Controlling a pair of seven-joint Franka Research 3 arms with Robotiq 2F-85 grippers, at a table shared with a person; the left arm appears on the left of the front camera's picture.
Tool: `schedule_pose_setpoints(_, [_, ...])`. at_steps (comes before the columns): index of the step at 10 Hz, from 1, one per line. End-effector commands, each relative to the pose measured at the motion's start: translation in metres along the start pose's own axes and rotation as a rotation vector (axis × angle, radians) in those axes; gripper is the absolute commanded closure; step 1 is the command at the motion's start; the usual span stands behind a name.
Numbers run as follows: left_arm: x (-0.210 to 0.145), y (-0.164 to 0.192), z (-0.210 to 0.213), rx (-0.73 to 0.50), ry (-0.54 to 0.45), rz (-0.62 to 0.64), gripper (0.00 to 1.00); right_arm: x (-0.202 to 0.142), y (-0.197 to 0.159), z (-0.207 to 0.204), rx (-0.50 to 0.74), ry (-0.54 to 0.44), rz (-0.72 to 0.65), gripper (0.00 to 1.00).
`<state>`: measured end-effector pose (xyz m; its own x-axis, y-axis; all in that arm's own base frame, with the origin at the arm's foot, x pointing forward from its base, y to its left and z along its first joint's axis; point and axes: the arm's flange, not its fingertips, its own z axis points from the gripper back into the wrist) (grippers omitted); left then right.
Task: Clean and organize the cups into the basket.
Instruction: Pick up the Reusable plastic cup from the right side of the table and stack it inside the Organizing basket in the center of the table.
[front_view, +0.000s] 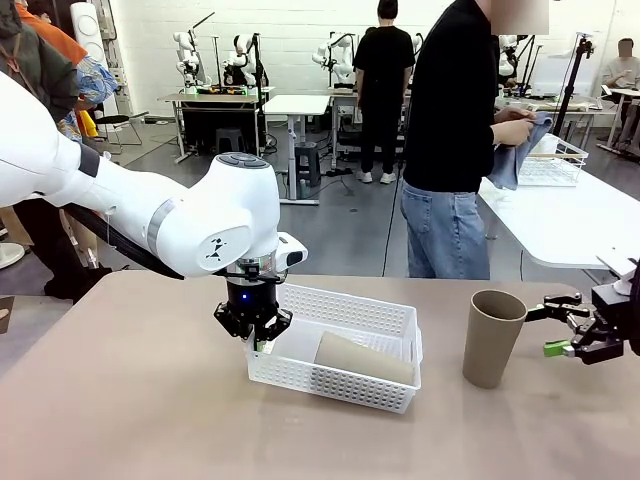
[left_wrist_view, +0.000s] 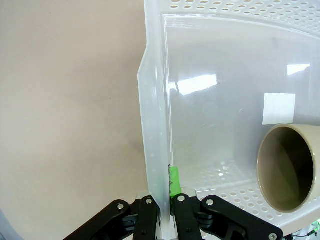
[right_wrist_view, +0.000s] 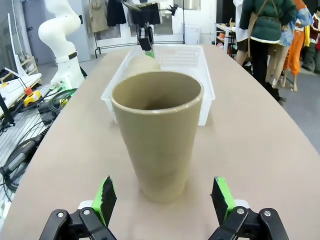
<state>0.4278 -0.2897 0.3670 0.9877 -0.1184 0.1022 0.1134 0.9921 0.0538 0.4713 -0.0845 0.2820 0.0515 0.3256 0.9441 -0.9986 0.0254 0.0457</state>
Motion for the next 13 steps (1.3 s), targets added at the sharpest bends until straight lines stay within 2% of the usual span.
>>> schedule_pose_setpoints(1, [-0.002, 0.001, 0.001, -0.006, -0.009, -0.007, 1.0, -0.005, -0.013, -0.012, -0.018, -0.003, -0.045, 0.0])
schedule_pose_setpoints(5, [-0.002, 0.001, 0.001, -0.006, -0.009, -0.007, 1.0, -0.014, -0.017, -0.042, 0.057, -0.025, -0.096, 0.0])
schedule_pose_setpoints(11, [-0.002, 0.001, 0.001, -0.006, -0.009, -0.007, 1.0, -0.004, -0.019, -0.084, 0.14, -0.037, -0.068, 0.0])
schedule_pose_setpoints(13, [-0.002, 0.001, 0.001, -0.006, -0.009, -0.007, 1.0, -0.005, -0.018, -0.086, 0.204, -0.09, -0.036, 0.0])
